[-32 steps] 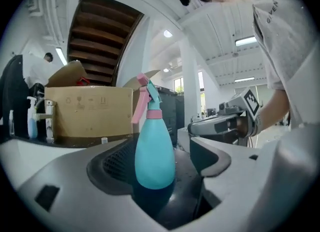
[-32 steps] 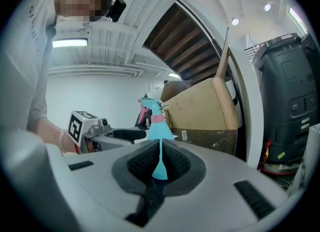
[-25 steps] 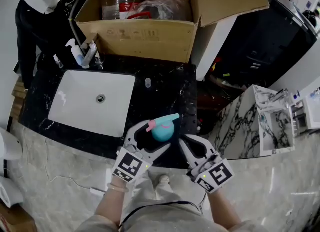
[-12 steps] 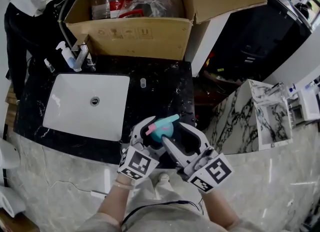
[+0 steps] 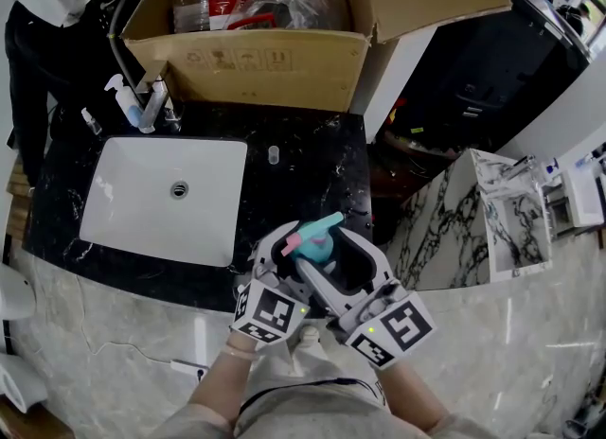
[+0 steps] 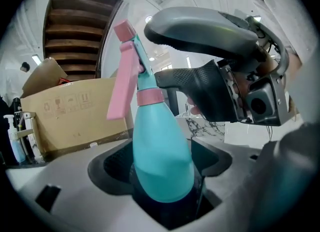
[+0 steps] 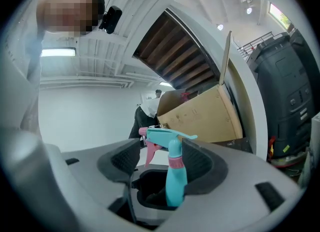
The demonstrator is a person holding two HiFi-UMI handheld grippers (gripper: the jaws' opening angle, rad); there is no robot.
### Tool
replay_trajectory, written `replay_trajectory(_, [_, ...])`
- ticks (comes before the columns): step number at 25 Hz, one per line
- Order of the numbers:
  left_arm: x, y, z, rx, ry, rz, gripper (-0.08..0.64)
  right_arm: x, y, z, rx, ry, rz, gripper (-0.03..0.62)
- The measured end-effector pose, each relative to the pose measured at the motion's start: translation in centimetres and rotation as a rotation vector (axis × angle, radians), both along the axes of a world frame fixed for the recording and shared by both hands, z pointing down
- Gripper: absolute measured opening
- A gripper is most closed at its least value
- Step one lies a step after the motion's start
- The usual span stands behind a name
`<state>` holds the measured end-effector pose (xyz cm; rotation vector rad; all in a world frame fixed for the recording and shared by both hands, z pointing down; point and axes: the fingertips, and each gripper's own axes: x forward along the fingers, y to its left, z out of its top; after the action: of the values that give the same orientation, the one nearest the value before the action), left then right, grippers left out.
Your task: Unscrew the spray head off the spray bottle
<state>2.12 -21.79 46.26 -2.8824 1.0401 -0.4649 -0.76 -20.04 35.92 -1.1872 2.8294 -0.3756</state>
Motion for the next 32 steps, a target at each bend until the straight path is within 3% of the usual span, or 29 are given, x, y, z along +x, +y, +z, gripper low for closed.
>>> replay_trajectory(5, [0.3, -0.2, 0.1, -0.006, -0.051, -0.074, 0.367, 0.2, -0.4, 0.1, -0.01, 0.064, 0.061, 0.275])
replay_trajectory(10, [0.7, -0.2, 0.2, -0.002, -0.099, -0.153, 0.367, 0.7, -0.9, 0.0, -0.079, 0.034, 0.091, 0.288])
replay_trajectory(16, [0.9, 0.0, 0.3, 0.015, -0.151, -0.182, 0.367, 1.1, -1.3, 0.2, -0.158, 0.133, 0.089, 0.282])
replay_trajectory(19, [1.1, 0.4, 0.5, 0.041, -0.208, -0.182, 0.367, 1.4, -1.5, 0.4, -0.154, 0.203, 0.114, 0.297])
replay_trajectory(21, [1.3, 0.6, 0.5, 0.058, -0.222, -0.174, 0.367, 1.7, -1.6, 0.6, -0.146, 0.227, 0.123, 0.267])
replay_trajectory(32, [0.8, 0.8, 0.7, 0.046, -0.169, -0.047, 0.351, 1.6, -0.1, 0.6, -0.075, 0.262, -0.124, 0.221])
